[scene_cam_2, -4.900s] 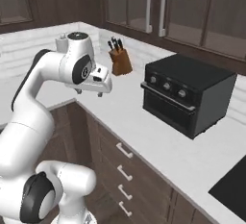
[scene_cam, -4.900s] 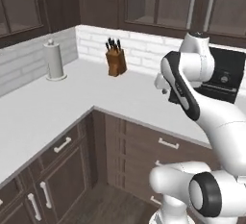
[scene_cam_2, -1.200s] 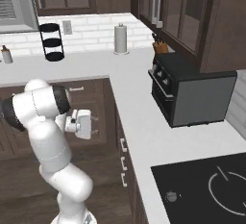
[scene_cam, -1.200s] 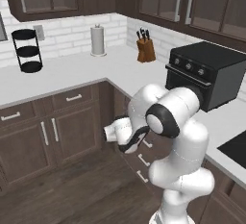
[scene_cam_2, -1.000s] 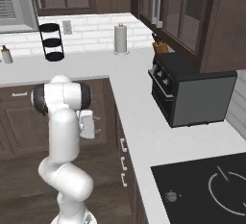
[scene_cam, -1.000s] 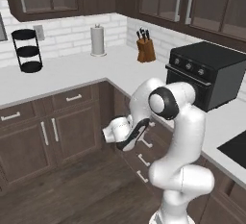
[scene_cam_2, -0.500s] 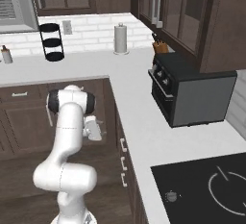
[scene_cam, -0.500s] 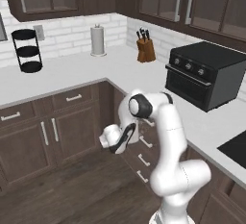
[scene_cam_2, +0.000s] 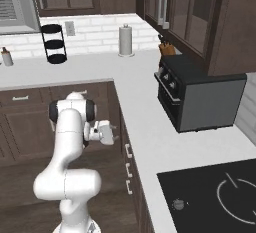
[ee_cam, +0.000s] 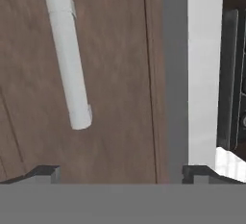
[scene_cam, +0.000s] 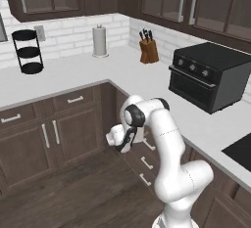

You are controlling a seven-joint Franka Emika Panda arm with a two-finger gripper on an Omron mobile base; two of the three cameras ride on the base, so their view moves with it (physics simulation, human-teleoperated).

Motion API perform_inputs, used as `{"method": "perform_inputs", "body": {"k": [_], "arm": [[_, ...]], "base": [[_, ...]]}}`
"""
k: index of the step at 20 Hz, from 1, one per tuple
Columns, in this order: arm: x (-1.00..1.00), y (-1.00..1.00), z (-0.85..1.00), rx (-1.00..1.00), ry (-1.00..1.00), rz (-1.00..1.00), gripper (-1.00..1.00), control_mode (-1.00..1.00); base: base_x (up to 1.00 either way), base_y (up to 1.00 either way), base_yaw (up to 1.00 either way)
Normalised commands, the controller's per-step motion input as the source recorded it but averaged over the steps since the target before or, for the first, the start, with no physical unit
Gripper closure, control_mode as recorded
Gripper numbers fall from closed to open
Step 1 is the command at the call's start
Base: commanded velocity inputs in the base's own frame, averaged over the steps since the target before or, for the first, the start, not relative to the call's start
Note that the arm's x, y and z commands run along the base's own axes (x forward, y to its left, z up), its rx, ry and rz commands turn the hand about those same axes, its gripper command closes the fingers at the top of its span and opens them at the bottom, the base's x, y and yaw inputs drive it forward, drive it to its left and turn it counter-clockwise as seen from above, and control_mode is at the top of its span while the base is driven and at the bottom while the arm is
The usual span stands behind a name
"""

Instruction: Take a straw from the drawer in front and place it inside the glass cup on the dining counter.

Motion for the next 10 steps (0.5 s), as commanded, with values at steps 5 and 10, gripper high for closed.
{"method": "perform_inputs", "body": {"k": [5, 10], "arm": [[0.38, -0.28, -0.14, 0.13, 0.00, 0.06, -1.00, -1.00], [0.60, -0.13, -0.33, 0.08, 0.01, 0.11, -1.00, -1.00]], "base": [[0.00, 0.00, 0.00], [0.00, 0.00, 0.00]]}}
